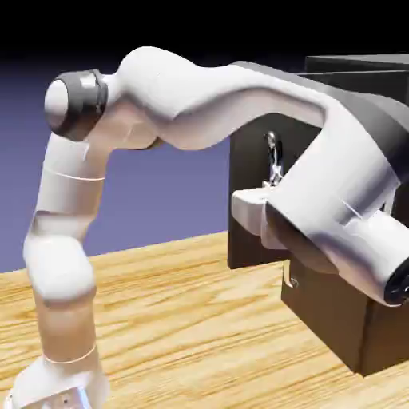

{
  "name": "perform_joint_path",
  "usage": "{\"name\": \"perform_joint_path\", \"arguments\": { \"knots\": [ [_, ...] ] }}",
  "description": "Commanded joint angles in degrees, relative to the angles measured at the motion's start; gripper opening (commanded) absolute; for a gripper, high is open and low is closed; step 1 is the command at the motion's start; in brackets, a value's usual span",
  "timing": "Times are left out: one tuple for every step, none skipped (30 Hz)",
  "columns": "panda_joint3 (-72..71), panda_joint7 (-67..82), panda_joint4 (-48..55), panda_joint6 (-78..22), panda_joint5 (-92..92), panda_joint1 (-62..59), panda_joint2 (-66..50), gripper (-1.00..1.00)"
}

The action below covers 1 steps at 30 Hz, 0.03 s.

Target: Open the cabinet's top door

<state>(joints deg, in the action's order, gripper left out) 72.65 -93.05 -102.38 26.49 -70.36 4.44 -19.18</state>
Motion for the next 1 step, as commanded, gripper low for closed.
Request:
{"name": "perform_joint_path", "arguments": {
  "knots": [
    [0.0, 0.0, 0.0, 0.0, 0.0, 0.0, 0.0, 1.00]
  ]
}}
